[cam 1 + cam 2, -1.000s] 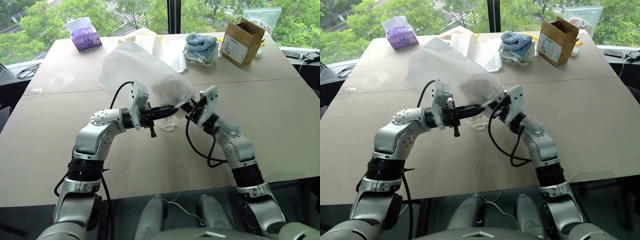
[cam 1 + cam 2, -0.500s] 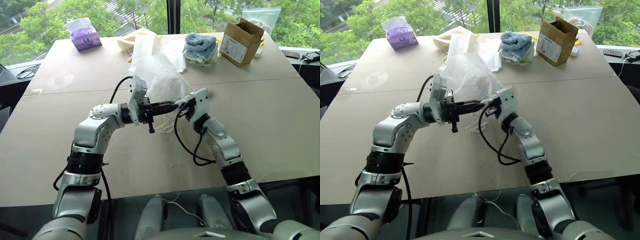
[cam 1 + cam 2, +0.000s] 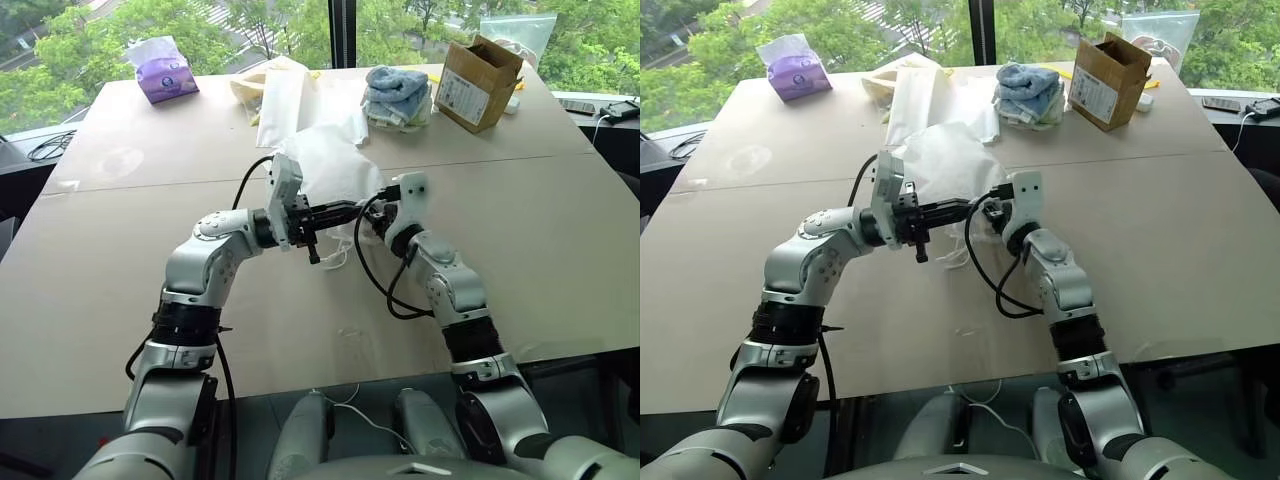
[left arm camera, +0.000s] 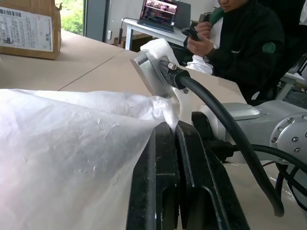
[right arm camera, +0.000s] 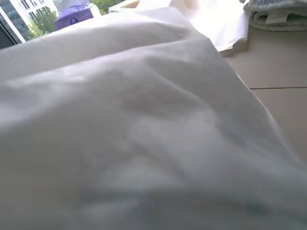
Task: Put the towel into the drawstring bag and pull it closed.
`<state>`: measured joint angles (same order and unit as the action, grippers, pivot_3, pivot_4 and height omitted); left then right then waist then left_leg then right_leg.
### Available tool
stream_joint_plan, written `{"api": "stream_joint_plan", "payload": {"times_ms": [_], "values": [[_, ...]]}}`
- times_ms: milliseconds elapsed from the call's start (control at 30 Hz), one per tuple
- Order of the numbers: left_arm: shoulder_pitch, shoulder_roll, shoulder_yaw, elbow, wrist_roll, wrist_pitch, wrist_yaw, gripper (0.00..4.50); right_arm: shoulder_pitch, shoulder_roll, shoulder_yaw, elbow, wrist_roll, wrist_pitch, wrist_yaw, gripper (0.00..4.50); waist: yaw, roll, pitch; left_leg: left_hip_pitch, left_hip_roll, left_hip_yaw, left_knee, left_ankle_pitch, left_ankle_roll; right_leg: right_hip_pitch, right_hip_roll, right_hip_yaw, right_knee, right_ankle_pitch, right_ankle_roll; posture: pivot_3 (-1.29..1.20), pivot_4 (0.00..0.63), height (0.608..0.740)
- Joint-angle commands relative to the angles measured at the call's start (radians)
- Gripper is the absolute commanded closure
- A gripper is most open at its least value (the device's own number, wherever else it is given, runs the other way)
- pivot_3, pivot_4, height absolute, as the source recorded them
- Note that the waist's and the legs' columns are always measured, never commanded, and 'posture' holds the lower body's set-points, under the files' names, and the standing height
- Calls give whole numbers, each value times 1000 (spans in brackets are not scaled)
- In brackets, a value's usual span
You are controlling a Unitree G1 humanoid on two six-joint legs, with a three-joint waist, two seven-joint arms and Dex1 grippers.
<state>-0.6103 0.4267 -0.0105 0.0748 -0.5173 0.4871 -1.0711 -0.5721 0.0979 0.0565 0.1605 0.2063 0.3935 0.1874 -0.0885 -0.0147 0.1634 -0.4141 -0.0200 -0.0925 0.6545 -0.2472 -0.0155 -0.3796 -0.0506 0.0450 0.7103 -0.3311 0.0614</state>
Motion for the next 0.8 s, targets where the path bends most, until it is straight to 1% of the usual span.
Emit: {"api": "stream_joint_plan", "payload": {"times_ms": [33, 67, 100, 200, 367, 433, 500, 567, 633, 700, 733, 800], "values": [[-36, -21, 7, 36, 49, -79, 58, 4500, 15, 3, 8, -135, 16, 48, -8, 692, -1, 0, 0, 0, 0, 0, 0, 0, 0, 0, 0, 0, 0, 0, 0, 0, 150, 740], [-41, -27, 6, 50, 65, -96, 71, 4500, 22, -1, 10, -159, 23, 69, -4, 222, -1, 0, 0, 0, 0, 0, 0, 0, 0, 0, 0, 0, 0, 0, 0, 0, 150, 740], [-47, -33, 2, 72, 88, -123, 87, 4500, 32, -11, 15, -193, 27, 92, 3, 96, -2, 0, 0, 0, 0, 0, 0, 0, 0, 0, 0, 0, 0, 0, 0, 0, 150, 740], [-61, -62, 13, 122, 114, -178, 126, 4500, 81, -83, 35, -318, 37, 165, 53, 96, 0, 0, 0, 0, 0, 0, 0, 0, 0, 0, 0, 0, 0, 0, 0, 0, 150, 740], [-70, -82, 22, 157, 132, -233, 152, 4500, 145, -197, 14, -504, 134, 288, 141, 96, 4, 0, 0, 0, -1, 0, 0, 0, 0, 0, 0, 0, 0, 0, 0, 0, 150, 740], [-72, -87, 21, 167, 139, -250, 158, 4500, 176, -254, -3, -586, 185, 303, 200, 96, 4, 0, 0, 0, -1, 0, 0, 0, 0, 0, 0, 0, 0, 0, 0, 0, 150, 740], [-74, -95, 18, 173, 142, -259, 164, 4500, 221, -357, -23, -651, 198, 252, 292, 96, 9, 0, 0, -1, -1, 0, 0, 0, 0, 0, 0, 0, 0, 0, 0, 0, 150, 740], [-77, -98, 16, 178, 145, -265, 165, 4500, 250, -432, -49, -663, 193, 209, 336, 96, 17, 0, 0, -1, -2, 0, 1, 0, 1, 1, 0, 0, -2, 0, 0, 0, 150, 740], [-79, -99, 16, 179, 145, -268, 166, 4500, 271, -495, -88, -642, 182, 202, 348, 96, 21, 0, 0, -1, -3, 0, 1, 0, 1, 1, 0, 0, -1, 0, 0, 0, 150, 740], [-81, -102, 16, 180, 142, -267, 164, 4500, 310, -595, -51, -560, 71, 134, 365, 96, 25, 0, 0, -1, -3, -1, 1, 0, 1, 1, 0, -1, -1, 0, 0, 0, 150, 740], [-83, -104, 15, 183, 142, -269, 163, 4500, 318, -620, -21, -517, 20, 99, 359, 96, 26, -1, 0, -1, -3, 0, 1, 0, 1, 2, 0, -1, -1, 0, 0, 0, 150, 740], [-87, -107, 15, 187, 142, -272, 164, 4500, 317, -630, 16, -462, -35, 51, 340, 96, 23, -1, 0, -1, -4, 0, 2, 0, 1, 2, 0, -1, -2, 0, 0, 0, 150, 740]]}}
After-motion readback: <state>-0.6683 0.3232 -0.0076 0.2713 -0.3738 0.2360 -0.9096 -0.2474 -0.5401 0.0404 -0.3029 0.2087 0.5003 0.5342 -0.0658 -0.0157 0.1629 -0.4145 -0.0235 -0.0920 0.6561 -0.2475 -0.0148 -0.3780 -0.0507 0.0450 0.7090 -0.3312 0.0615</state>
